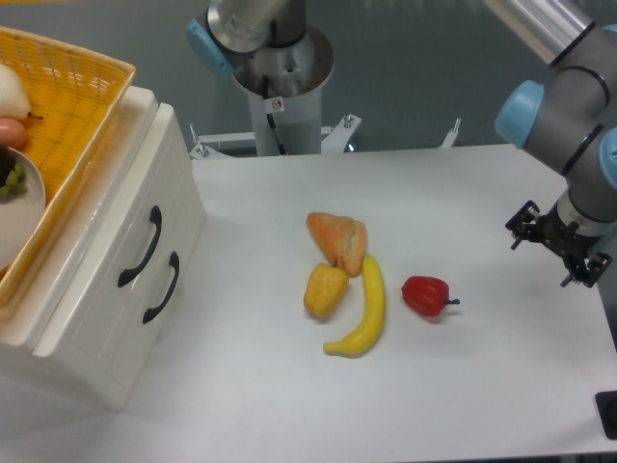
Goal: Slide the top white drawer open
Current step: 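Move the gripper across the table toward the upper drawer handle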
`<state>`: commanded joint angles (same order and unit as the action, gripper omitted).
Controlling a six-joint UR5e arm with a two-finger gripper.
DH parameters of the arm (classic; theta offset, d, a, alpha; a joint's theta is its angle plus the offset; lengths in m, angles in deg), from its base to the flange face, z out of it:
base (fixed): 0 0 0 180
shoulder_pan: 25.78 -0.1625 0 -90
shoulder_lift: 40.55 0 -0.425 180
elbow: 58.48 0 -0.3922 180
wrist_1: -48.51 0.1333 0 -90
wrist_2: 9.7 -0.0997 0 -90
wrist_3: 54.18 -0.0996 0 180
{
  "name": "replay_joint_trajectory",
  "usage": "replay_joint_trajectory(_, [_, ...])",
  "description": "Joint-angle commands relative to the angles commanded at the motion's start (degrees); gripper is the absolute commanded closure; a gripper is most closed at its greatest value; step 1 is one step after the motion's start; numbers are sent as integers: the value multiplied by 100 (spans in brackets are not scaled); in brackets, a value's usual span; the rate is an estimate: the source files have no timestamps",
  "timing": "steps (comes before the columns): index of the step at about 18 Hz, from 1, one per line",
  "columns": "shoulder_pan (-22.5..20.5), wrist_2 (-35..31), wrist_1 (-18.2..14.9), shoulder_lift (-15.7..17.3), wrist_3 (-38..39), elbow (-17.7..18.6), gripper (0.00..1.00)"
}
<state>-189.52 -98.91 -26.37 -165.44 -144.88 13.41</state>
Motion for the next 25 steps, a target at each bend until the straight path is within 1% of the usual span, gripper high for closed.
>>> replay_joint_trajectory(5, [26, -9, 9, 44, 61, 61, 0])
replay_joint_trajectory(8, [114, -9, 9, 79, 140, 114, 0])
replay_joint_trajectory(10, [184, -26, 9, 97, 656, 106, 0])
replay_joint_trajectory(11, [202, -26, 0, 105, 781, 114, 0])
replay_joint_trajectory(13, [412, -35, 35, 141, 948, 228, 0])
replay_joint_trajectory(14, [448, -44, 26, 167, 1062, 237, 0])
replay_joint_trajectory(17, [527, -53, 35, 412, 1099, 456, 0])
replay_joint_trajectory(18, [606, -53, 26, 457, 1090, 457, 0])
replay_joint_trajectory(20, [738, -26, -9, 641, 1186, 623, 0])
replay_joint_trajectory(23, [1054, -35, 0, 887, 1905, 834, 0])
replay_joint_trajectory(24, [1089, 0, -9, 957, 2038, 905, 0])
replay_joint_trajectory(25, [1125, 0, -96, 1019, 2117, 931, 0])
